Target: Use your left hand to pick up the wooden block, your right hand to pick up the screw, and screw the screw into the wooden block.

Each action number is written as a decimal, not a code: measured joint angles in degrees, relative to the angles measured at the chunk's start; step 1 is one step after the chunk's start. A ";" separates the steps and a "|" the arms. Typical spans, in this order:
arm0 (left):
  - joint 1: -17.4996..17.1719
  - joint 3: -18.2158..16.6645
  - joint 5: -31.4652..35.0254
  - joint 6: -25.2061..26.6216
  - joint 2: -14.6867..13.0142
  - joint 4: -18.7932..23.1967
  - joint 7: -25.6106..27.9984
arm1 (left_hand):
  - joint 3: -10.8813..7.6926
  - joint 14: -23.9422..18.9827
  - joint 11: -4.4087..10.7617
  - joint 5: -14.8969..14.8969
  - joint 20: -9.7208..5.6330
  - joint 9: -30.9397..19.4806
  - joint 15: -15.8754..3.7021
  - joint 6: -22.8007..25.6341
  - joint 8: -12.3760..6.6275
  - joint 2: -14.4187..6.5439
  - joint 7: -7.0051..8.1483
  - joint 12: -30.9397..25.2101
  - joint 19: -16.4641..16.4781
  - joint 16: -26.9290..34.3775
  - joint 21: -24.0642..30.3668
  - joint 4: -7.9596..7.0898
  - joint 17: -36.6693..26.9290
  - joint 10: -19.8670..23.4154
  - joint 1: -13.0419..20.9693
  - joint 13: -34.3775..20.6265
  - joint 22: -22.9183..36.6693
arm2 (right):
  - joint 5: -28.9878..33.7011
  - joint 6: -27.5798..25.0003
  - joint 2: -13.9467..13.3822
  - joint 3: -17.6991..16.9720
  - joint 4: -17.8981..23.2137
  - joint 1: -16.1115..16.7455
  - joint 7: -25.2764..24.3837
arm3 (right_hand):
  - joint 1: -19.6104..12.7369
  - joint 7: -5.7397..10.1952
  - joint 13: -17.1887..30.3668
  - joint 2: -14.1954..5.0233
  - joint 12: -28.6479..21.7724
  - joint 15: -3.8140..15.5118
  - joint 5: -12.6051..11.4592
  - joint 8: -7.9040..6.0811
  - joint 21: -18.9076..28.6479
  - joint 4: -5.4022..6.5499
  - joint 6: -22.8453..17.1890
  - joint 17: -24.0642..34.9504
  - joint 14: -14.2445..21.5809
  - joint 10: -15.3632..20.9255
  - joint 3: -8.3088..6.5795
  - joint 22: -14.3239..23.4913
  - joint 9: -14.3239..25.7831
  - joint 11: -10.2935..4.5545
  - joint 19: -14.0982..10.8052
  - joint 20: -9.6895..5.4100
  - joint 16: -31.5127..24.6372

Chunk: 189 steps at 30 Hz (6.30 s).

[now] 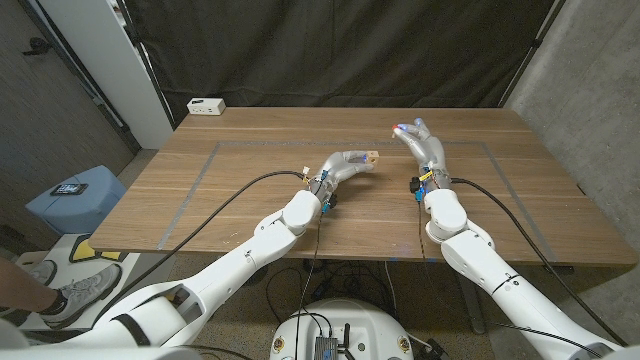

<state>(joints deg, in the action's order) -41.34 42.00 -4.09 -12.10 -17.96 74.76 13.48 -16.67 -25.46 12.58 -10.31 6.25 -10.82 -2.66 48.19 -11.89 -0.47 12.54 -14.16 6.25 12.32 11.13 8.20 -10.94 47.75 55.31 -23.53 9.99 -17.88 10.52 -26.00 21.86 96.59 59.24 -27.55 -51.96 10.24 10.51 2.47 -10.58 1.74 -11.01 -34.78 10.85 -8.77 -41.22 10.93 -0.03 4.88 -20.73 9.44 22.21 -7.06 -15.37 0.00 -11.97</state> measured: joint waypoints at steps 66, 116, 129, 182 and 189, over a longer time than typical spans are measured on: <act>-1.58 -0.46 -0.08 0.05 0.01 1.91 1.79 | 0.51 0.00 0.00 0.00 0.00 0.05 0.00 -0.11 0.21 0.01 -0.13 0.45 0.00 0.00 0.00 0.04 0.00 0.01 0.00 -0.26 0.00 | -1.93 4.37 -0.34 2.40 -0.84 0.38 7.07 | -1.82 0.50 0.00 -0.30 -0.01 0.21 0.21 -0.20 0.00 -0.15 0.91 0.15 -0.20 -1.42 -0.14 0.00 -0.03 -0.62 0.22 0.21 0.00; -2.77 -0.55 0.59 0.72 -0.47 3.82 2.85 | 0.66 0.00 0.00 0.00 0.00 0.00 0.00 0.01 0.23 -0.21 -0.04 0.45 0.00 0.00 0.00 0.18 0.00 0.01 -0.22 -0.52 0.00 | -2.19 6.20 -0.14 3.72 -3.50 -0.40 9.56 | -2.04 0.81 0.00 -0.53 -0.01 0.20 0.21 -0.40 0.00 -0.19 1.23 0.13 -0.19 -1.73 0.22 0.31 -0.22 -0.93 0.74 0.33 0.00; -2.84 -0.73 0.60 0.72 -0.57 3.91 2.89 | 0.66 0.00 0.00 0.00 0.00 0.01 0.00 -0.01 0.29 -0.21 -0.04 0.45 0.00 0.00 0.00 0.19 0.00 0.01 -0.21 -0.78 0.22 | -2.19 6.45 -0.11 3.79 -3.60 -0.29 9.64 | -2.04 0.81 0.00 -0.52 -0.01 0.20 0.21 -0.63 0.00 -0.03 1.23 0.13 -0.19 -1.73 0.38 0.31 -0.25 -0.93 0.74 0.32 0.00; -2.92 -0.82 0.57 0.56 -0.71 4.15 2.78 | 0.88 0.00 0.00 0.00 0.00 0.05 0.00 0.05 0.22 -0.68 -0.03 0.89 0.00 0.00 0.00 0.41 0.00 0.00 -0.22 -0.79 0.27 | -2.47 8.26 0.29 4.40 -6.20 -0.73 11.34 | -2.04 0.81 0.00 -0.52 -0.01 0.00 0.21 -0.85 0.00 0.21 1.23 0.12 -0.60 -1.72 1.08 0.29 -0.48 -0.93 1.26 0.41 0.00; -3.02 -0.79 0.64 0.56 -0.70 4.21 2.92 | 1.14 0.00 0.00 0.00 0.00 0.04 0.00 0.04 0.20 -0.68 -0.02 0.89 0.00 0.00 0.00 0.29 0.00 0.01 -0.22 -1.08 0.27 | -2.52 8.42 0.24 4.40 -6.31 -0.70 11.47 | -2.04 0.81 0.00 -0.52 -0.01 0.00 0.21 -0.85 0.00 0.21 1.23 0.12 -0.60 -1.72 1.08 0.29 -0.70 -0.92 1.26 0.41 0.00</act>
<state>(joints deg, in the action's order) -44.36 41.21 -3.45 -11.54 -18.66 78.98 16.40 -15.53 -25.46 12.58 -10.31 6.25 -10.78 -2.66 48.23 -11.69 -1.15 12.52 -13.27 6.26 12.32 11.13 8.48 -10.94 47.75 55.09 -24.61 10.26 -20.40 18.94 -25.76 26.26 90.27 58.54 -16.08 -54.00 11.05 10.51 1.94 -10.59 1.74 -10.80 -35.63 10.85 -8.56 -39.99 11.05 -0.63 3.16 -19.65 9.73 21.51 -7.99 -14.11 0.41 -11.97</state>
